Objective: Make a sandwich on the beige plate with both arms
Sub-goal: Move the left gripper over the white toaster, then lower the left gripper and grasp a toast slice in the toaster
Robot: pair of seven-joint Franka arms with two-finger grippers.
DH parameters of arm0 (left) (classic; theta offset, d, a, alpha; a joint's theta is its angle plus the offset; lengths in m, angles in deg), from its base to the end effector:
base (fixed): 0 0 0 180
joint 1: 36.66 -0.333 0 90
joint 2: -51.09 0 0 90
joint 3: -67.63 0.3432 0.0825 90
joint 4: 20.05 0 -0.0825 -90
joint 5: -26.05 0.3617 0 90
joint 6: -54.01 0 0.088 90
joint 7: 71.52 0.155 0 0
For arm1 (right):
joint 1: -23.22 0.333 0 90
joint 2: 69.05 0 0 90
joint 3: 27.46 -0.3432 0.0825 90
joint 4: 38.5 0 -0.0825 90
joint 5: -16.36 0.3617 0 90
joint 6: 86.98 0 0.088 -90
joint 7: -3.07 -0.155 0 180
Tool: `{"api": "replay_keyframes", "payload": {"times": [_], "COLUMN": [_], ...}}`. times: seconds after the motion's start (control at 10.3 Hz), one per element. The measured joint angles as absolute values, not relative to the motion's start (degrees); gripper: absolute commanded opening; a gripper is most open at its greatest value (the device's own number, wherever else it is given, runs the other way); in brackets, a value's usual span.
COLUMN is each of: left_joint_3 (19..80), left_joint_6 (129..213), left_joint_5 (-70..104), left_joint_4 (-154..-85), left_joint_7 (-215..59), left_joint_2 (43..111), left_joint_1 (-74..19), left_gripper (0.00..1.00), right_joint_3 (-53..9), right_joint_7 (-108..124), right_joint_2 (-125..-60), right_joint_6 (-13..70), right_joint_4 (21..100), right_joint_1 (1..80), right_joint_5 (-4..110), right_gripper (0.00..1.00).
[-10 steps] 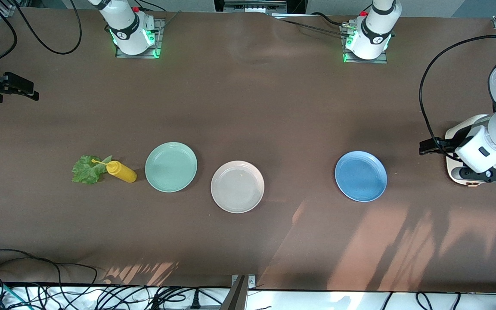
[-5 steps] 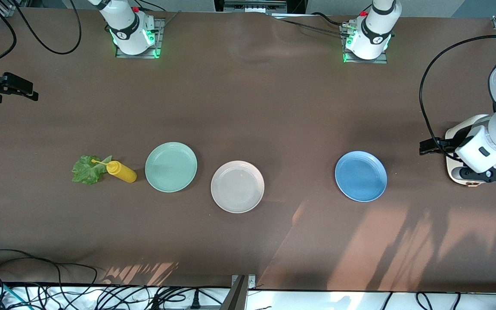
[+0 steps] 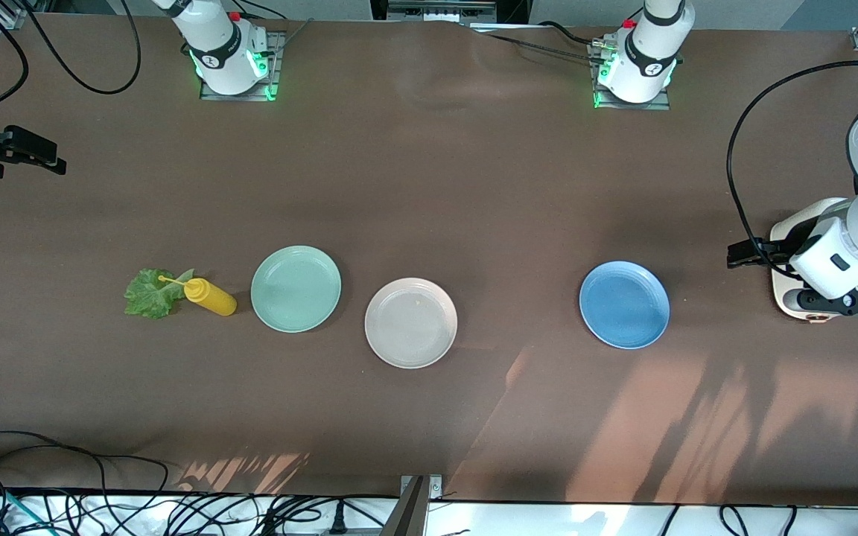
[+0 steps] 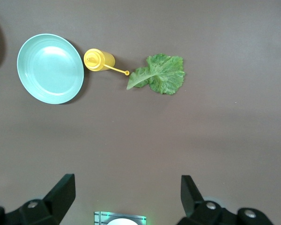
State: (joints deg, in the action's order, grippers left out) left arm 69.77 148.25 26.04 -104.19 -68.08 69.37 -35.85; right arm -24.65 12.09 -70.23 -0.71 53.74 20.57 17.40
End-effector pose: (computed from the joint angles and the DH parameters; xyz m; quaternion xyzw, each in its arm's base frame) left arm 0.6219 0.0116 0.4700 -0.9973 0.0189 0.0714 0.0029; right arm 0.5215 -0.0467 0.5705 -0.9975 -0.0310 0.0608 0.0164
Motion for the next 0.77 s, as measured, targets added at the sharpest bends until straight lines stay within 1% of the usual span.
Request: {"api": "replay_keyframes", "payload": {"times": [0.19, 0.48, 0.77], "left_joint_3": [70.1, 70.6, 70.8], "left_joint_6": [148.3, 148.3, 148.2], "left_joint_5": [26.2, 29.7, 32.1], "left_joint_4": [-104.1, -104.0, -104.0], "left_joint_7": [-68.1, -64.2, -53.6], "left_joint_2": [69.3, 69.3, 69.3], "left_joint_1": [-37.5, -42.3, -50.6], "left_gripper": [1.00, 1.00, 1.00], "right_joint_3": [-24.6, -24.6, -24.6], "right_joint_7": [12.1, 12.1, 12.1], "right_joint_2": [-70.2, -70.2, -70.2], "right_joint_6": [-0.7, -0.7, -0.7], "right_joint_4": [53.7, 53.7, 53.8], "right_joint_1": [20.6, 20.6, 20.5], "right_joint_5": [17.4, 17.4, 17.4], "right_gripper": [1.00, 1.00, 1.00]}}
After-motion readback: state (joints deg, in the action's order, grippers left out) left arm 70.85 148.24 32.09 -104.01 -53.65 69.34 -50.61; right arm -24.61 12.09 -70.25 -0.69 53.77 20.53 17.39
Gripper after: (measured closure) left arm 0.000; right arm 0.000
